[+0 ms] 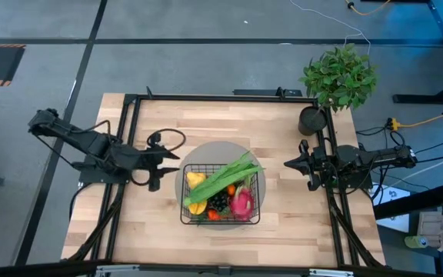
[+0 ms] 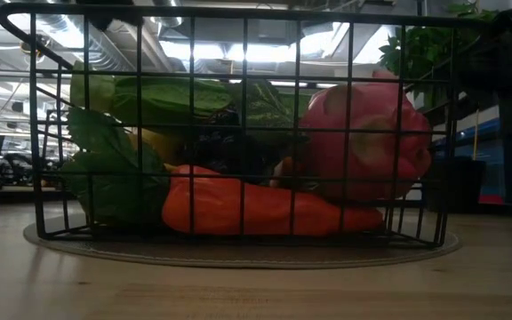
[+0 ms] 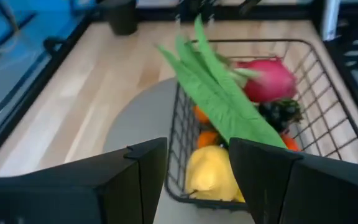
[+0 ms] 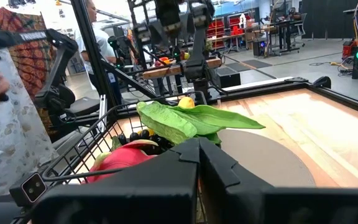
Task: Build produce basket
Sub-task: Adjust the wire basket
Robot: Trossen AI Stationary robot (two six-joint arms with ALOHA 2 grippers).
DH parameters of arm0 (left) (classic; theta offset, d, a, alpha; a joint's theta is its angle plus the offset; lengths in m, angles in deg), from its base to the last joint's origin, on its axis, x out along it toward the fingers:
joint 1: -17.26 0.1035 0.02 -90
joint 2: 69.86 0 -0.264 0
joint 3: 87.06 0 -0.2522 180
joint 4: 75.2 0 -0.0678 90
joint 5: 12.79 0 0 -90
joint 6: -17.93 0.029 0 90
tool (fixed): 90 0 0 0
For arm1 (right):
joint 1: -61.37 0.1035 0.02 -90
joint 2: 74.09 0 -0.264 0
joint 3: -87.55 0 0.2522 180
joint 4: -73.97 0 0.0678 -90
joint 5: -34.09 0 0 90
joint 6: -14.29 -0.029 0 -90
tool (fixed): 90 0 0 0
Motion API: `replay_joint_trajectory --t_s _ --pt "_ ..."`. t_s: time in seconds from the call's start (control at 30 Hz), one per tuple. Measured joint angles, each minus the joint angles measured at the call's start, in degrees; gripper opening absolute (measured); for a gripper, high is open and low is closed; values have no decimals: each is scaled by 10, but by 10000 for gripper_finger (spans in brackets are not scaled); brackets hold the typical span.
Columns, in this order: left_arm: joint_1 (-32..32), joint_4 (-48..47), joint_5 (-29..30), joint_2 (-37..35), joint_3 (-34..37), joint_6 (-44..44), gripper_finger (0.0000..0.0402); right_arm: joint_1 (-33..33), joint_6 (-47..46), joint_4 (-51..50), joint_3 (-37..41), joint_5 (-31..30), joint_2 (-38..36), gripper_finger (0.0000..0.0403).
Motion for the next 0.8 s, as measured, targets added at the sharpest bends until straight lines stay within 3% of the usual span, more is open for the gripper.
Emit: replay_joint_trajectory --t_s 0.17,0.43,0.8 --pt "10 138 -53 -80 136 26 163 0 0 0 0 0 0 5" --pt "18 327 -78 -184 300 108 163 0 0 0 0 0 0 5" --pt "17 341 -110 -268 374 115 163 0 0 0 0 0 0 5"
